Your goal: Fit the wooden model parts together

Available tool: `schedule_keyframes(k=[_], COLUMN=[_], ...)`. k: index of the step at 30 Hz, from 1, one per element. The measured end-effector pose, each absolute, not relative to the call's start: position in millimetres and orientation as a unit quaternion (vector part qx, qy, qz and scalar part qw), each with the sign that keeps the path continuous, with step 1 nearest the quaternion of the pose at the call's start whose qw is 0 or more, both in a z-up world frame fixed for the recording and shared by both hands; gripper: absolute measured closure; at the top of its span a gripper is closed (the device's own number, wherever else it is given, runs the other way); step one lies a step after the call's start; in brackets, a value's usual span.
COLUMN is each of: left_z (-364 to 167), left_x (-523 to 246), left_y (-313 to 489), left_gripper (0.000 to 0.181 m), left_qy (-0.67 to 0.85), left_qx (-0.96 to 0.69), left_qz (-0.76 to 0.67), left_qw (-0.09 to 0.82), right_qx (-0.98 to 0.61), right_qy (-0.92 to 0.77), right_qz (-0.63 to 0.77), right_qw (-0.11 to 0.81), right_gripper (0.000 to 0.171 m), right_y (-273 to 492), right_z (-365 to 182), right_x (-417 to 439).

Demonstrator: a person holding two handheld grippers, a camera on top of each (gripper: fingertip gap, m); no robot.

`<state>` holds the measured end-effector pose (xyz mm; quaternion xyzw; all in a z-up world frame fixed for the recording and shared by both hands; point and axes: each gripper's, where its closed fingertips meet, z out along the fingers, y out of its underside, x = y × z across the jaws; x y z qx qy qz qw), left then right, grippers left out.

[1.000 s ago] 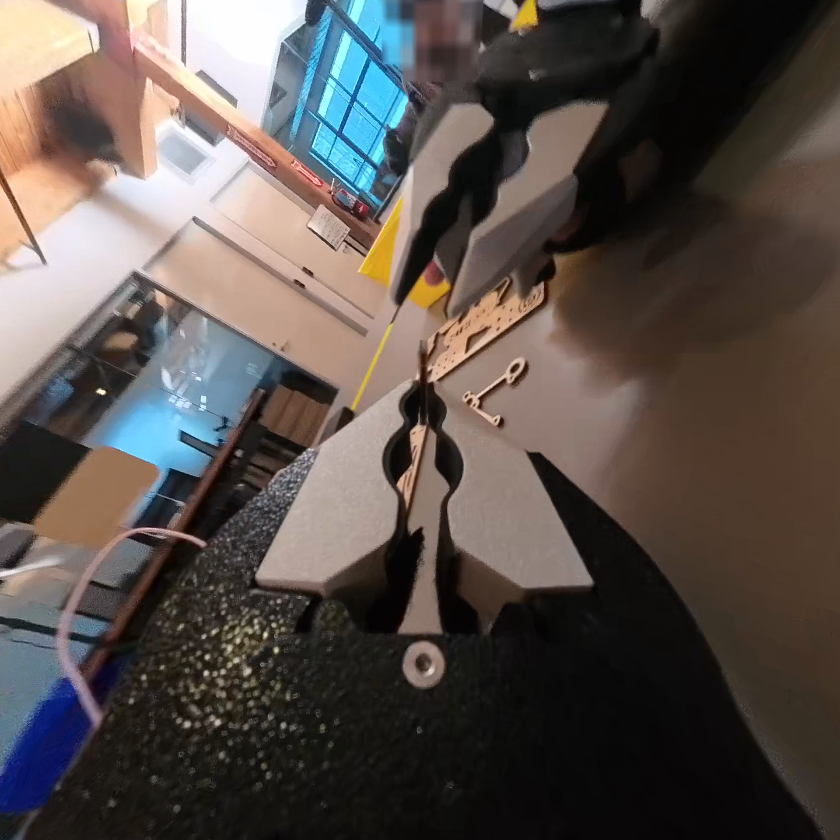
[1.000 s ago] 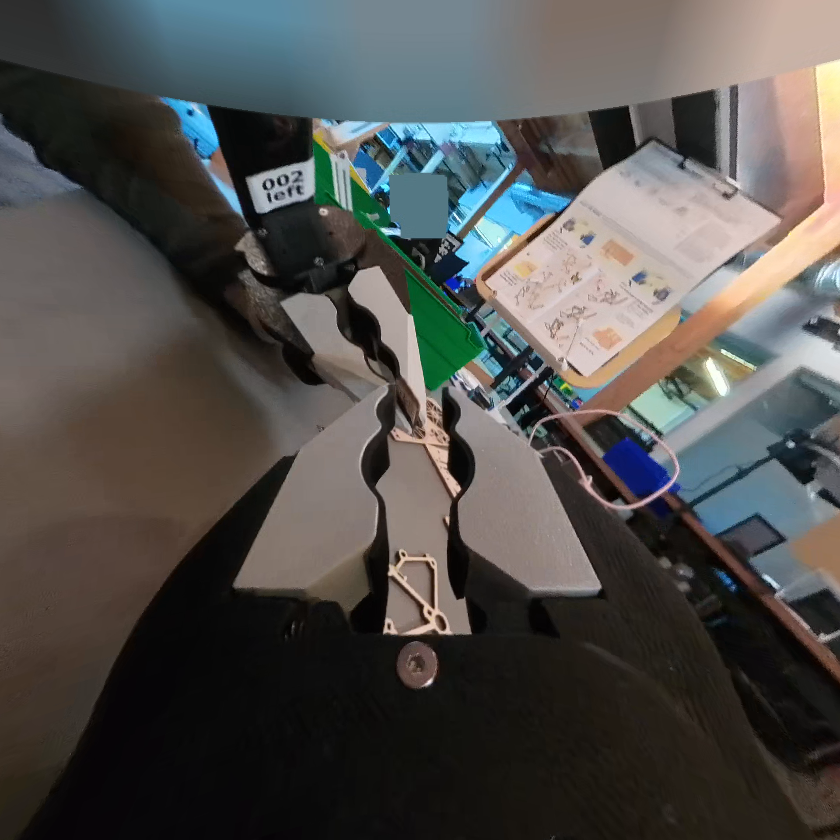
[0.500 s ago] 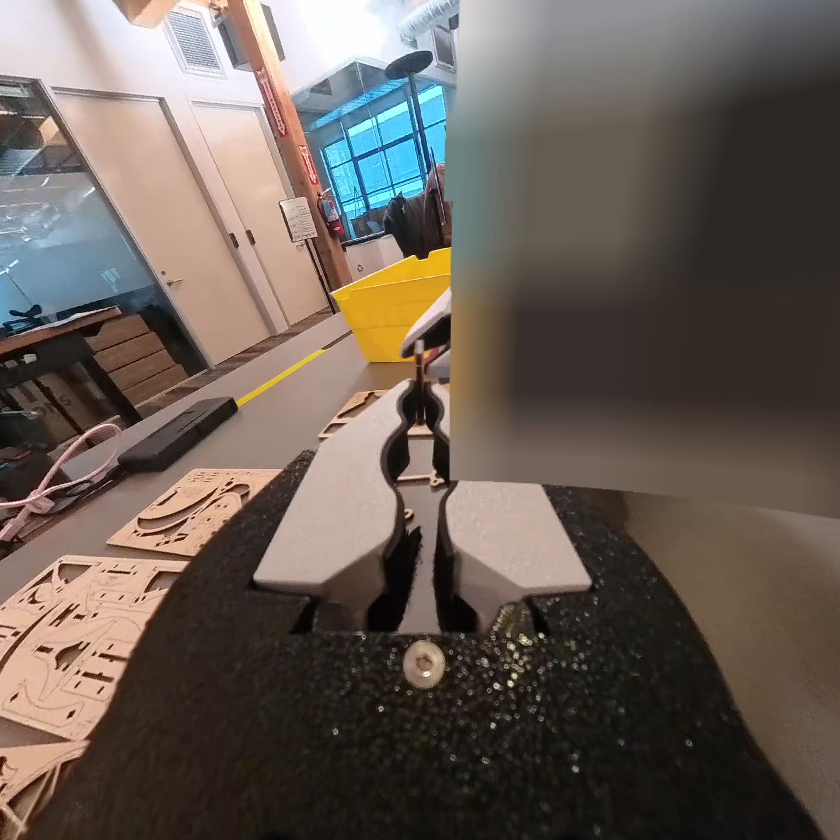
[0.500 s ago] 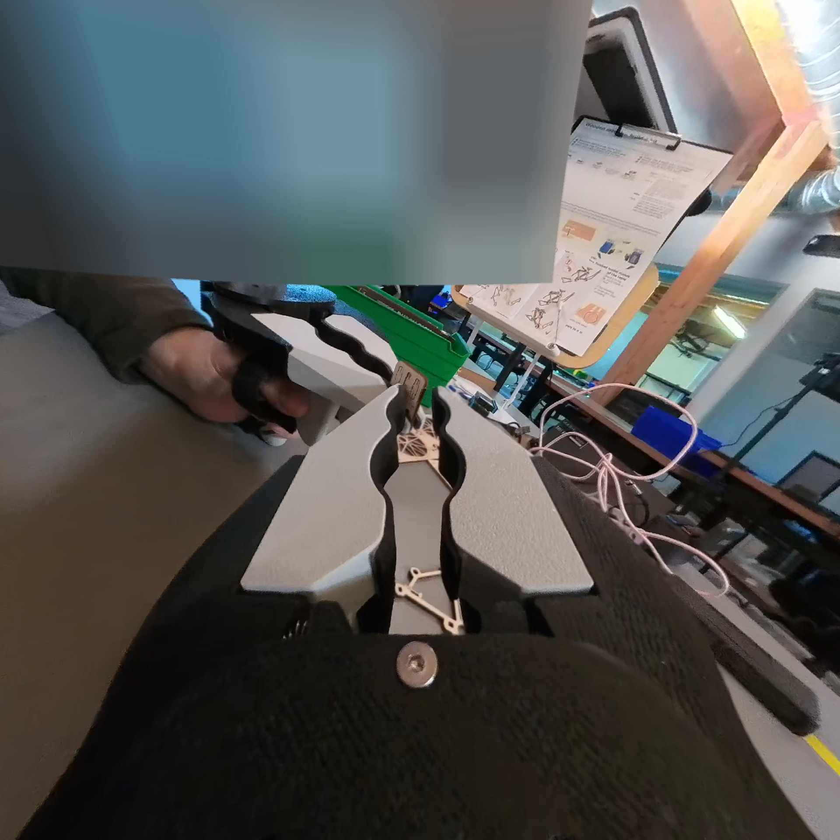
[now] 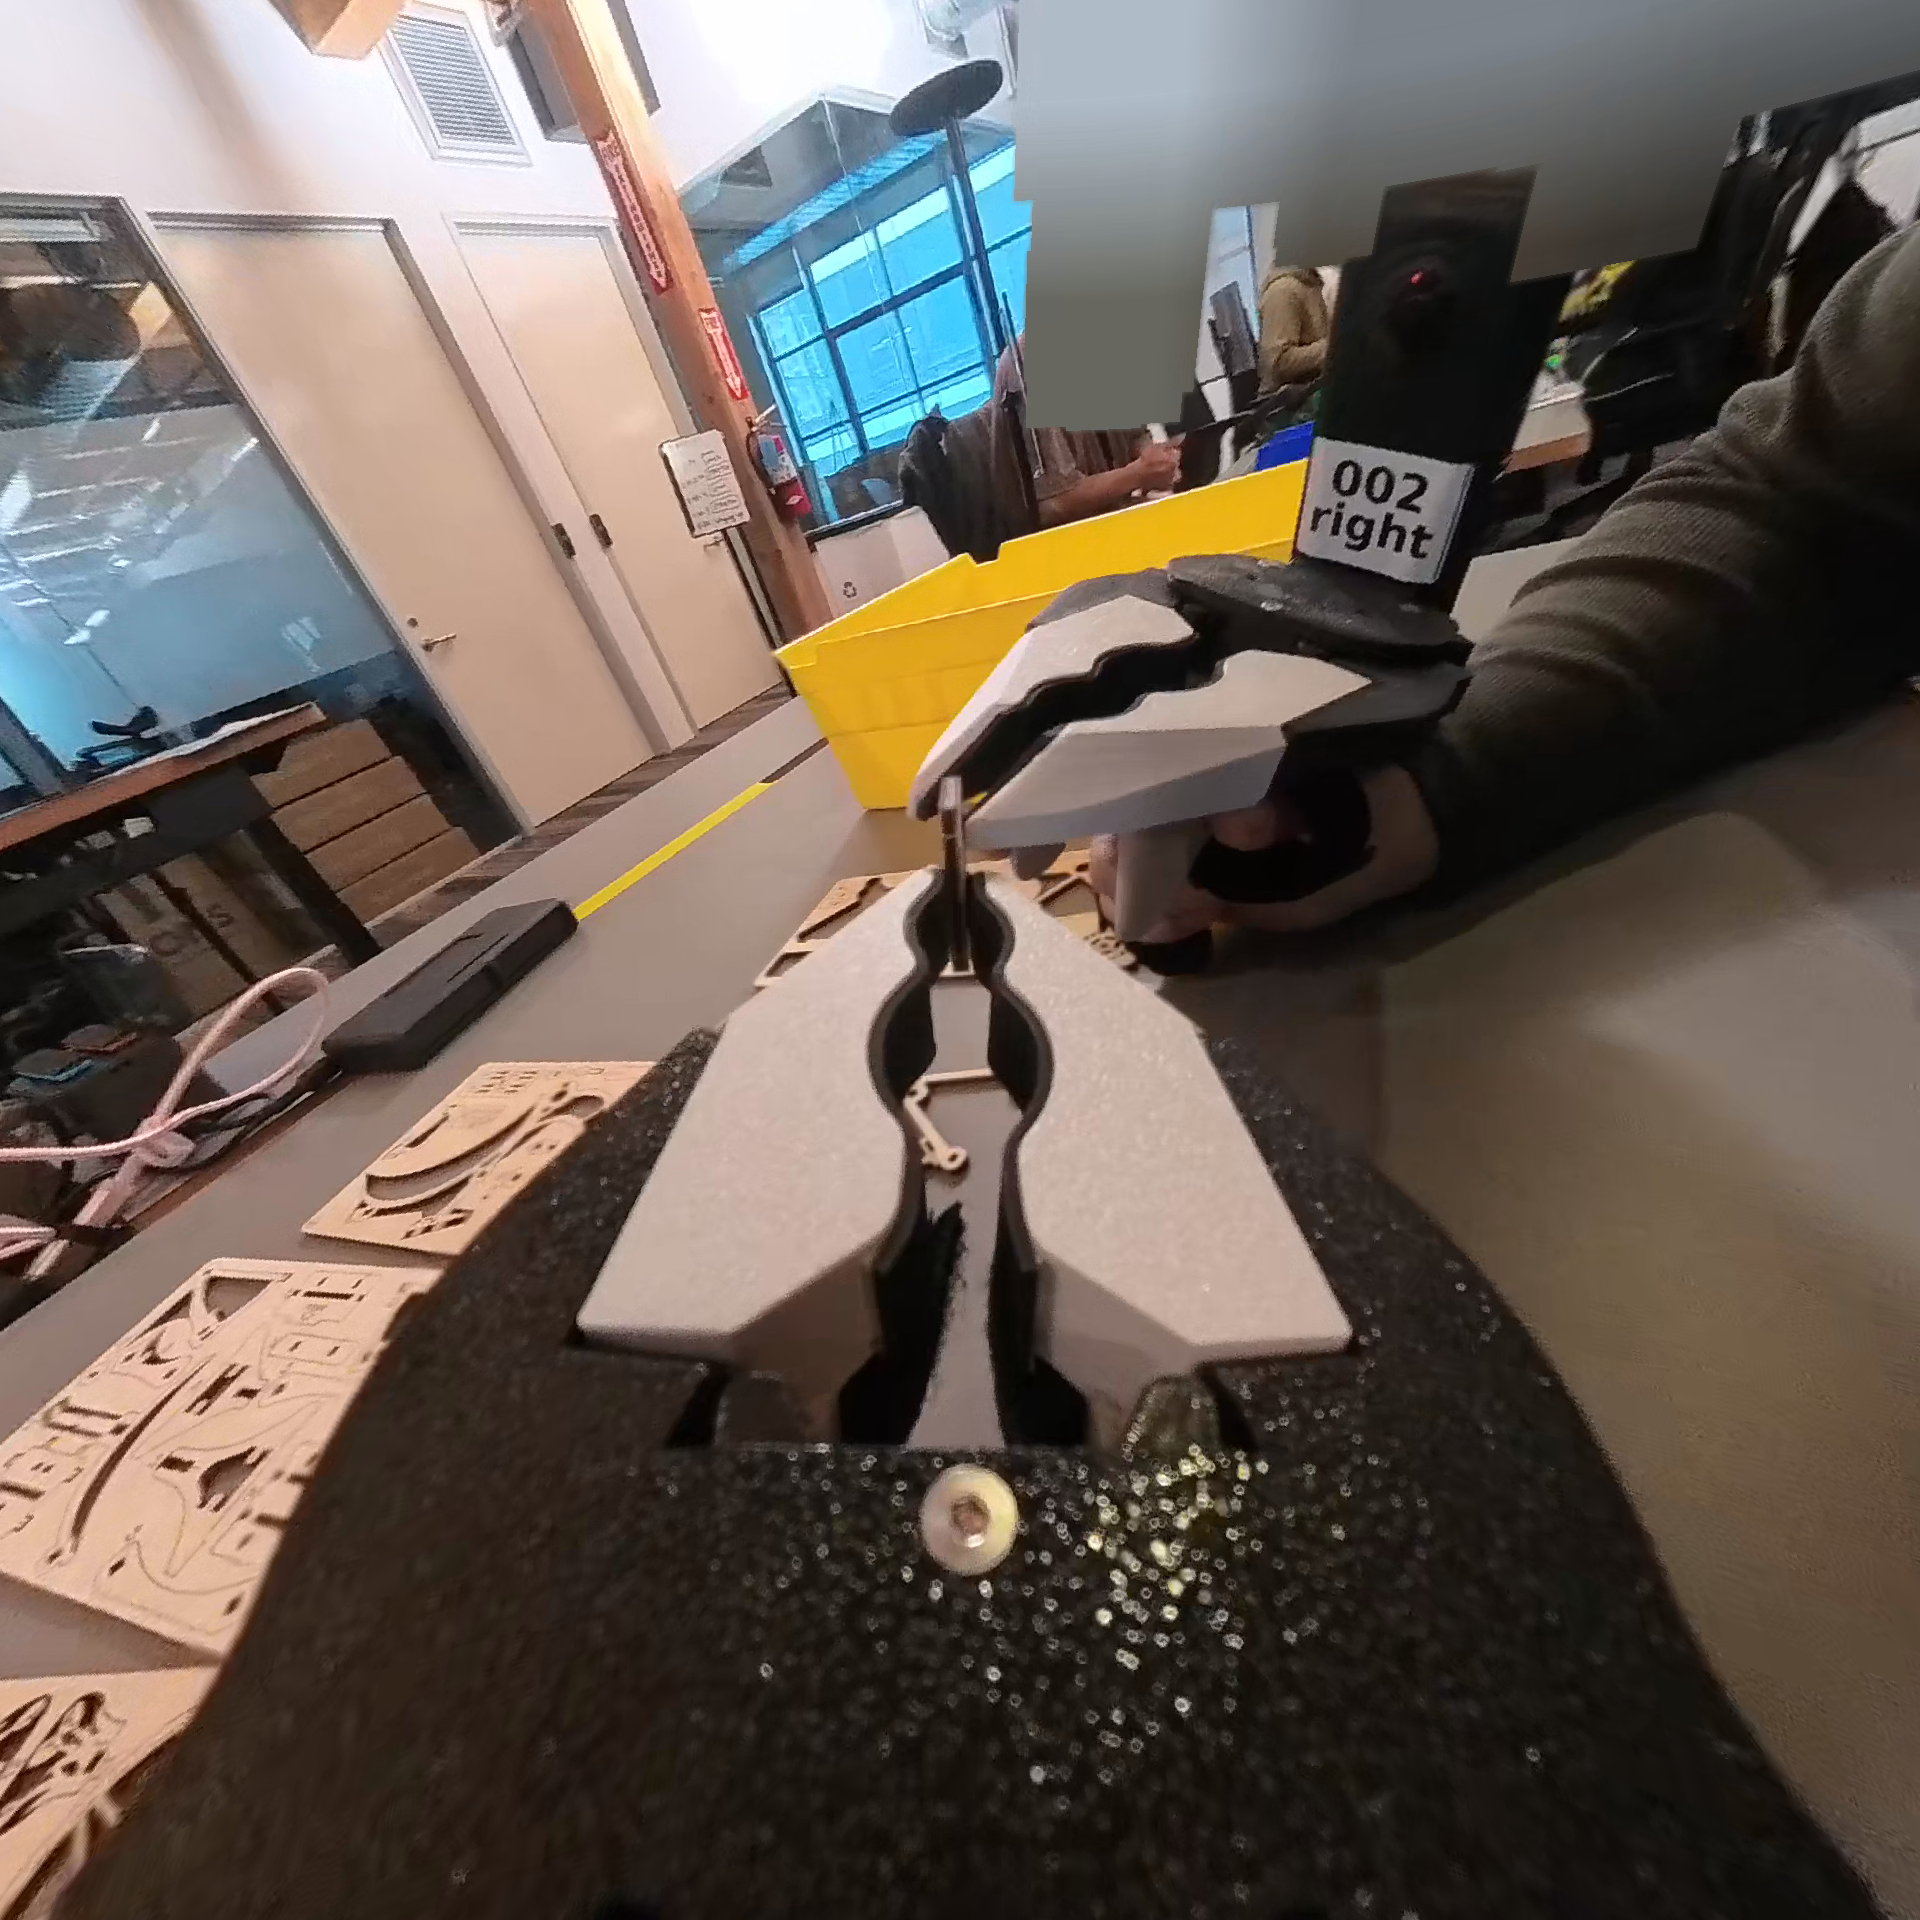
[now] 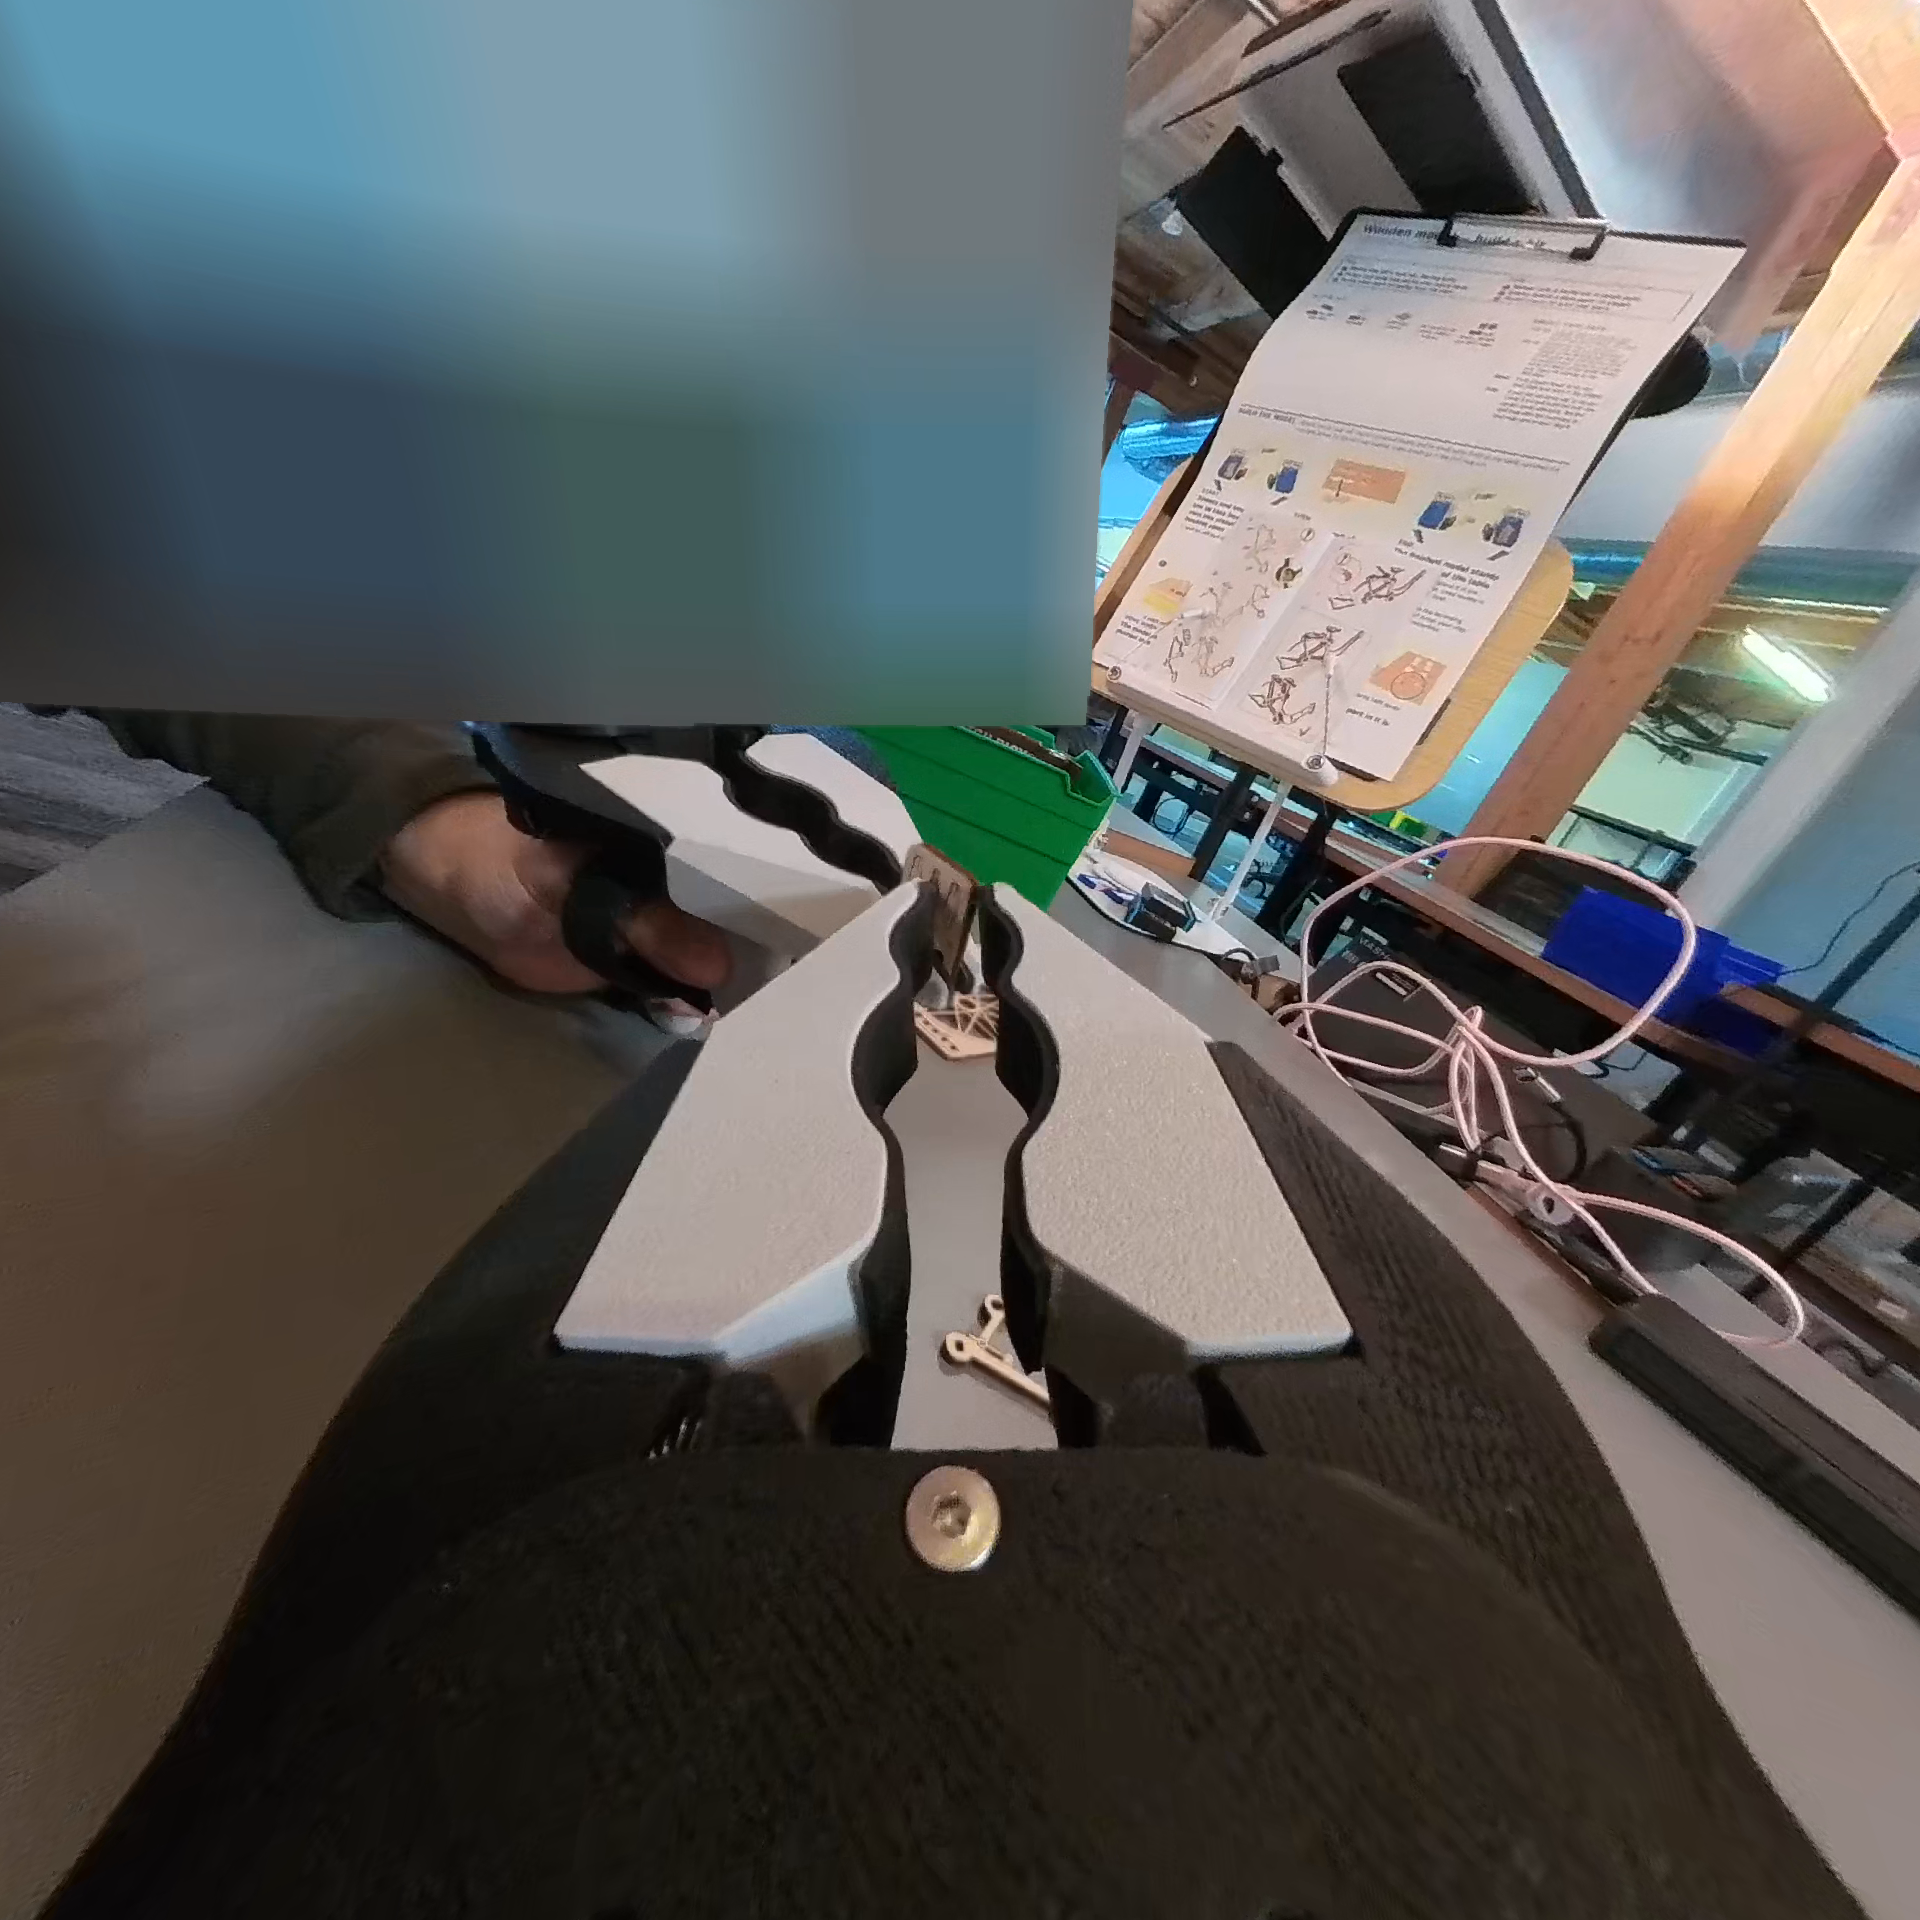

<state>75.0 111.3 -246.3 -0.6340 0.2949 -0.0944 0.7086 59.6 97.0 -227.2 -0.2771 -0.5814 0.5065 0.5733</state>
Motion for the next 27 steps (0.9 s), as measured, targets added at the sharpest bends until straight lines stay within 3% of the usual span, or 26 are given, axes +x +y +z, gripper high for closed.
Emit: schedule_keyframes(k=[27], left_z=[-243.0], left_x=[80.8], left_y=[93.2], left_gripper=[0.179], left_qy=[0.371], left_qx=[-0.581], left_qz=[0.065], left_qw=[0.721], right_qx=[-0.243], right_qy=[-0.599], right_qz=[0.510], right_qw=[0.567], right_gripper=[0.167], right_y=[75.2], right_z=[-225.1], right_x=[69.7])
